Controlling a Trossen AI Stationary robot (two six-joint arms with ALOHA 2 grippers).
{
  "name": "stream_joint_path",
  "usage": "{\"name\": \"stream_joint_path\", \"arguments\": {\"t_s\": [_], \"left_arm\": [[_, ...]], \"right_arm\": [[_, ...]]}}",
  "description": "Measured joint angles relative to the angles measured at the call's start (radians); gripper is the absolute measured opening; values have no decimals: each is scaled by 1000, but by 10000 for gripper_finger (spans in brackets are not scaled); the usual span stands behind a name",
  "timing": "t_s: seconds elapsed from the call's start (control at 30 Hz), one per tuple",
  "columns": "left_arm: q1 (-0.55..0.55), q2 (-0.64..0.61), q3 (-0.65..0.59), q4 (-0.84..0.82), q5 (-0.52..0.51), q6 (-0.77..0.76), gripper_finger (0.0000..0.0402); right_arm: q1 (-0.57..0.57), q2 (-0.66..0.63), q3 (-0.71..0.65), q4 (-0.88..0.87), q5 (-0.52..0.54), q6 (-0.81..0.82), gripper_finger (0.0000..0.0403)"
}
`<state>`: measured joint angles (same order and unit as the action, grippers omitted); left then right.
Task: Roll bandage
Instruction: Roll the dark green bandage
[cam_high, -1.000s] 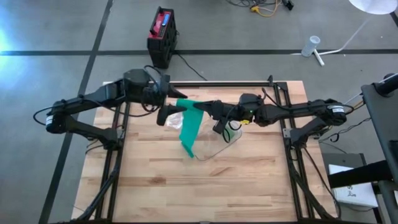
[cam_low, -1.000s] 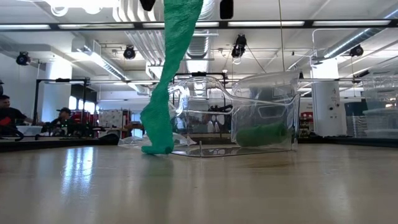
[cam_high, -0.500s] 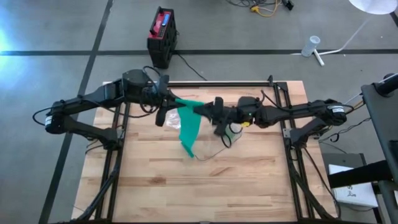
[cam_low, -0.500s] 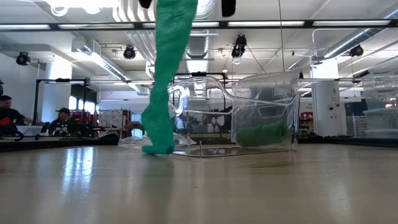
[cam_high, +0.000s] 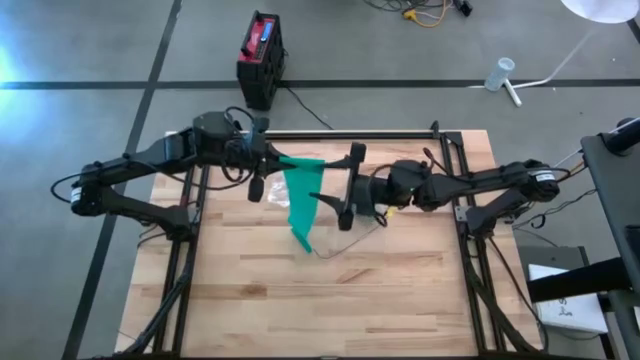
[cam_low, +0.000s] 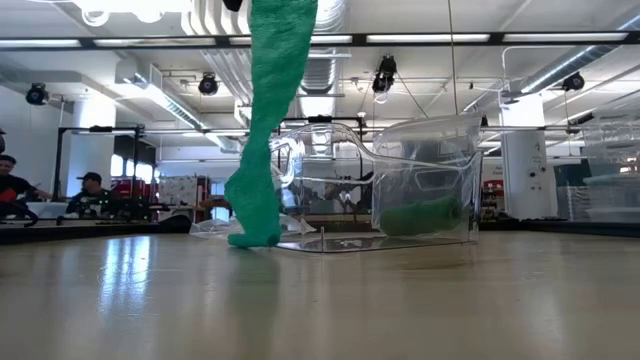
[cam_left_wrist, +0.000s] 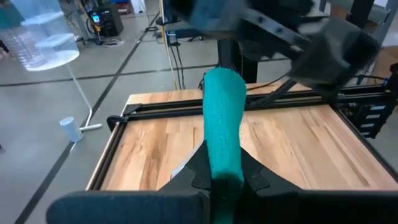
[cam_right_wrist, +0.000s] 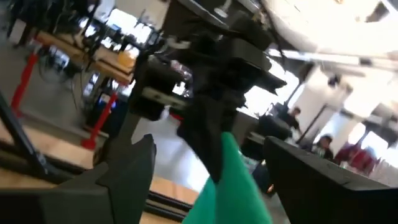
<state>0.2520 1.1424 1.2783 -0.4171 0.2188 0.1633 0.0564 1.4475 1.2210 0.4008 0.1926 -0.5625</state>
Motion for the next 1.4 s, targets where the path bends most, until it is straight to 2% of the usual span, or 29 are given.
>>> {"name": "stream_joint_path", "arguments": {"t_s": [0.2, 0.37, 0.97, 1.1, 1.4], "left_arm": [[-2, -23, -53, 70, 7, 65, 9], [-2, -32, -73, 97, 8, 90, 9], [-2, -32, -73, 106, 9, 83, 9], [-2, -39, -73, 107, 9, 88, 9], [-2, -42, -73, 107, 9, 89, 9]], "right_arm": [[-64, 0, 1, -47, -11, 186, 300], [-103, 1, 1, -74, -87, 309, 280], [-105, 46, 31, -85, -88, 259, 174], [-105, 46, 35, -93, -88, 329, 167], [-105, 45, 36, -100, -89, 380, 167]]}}
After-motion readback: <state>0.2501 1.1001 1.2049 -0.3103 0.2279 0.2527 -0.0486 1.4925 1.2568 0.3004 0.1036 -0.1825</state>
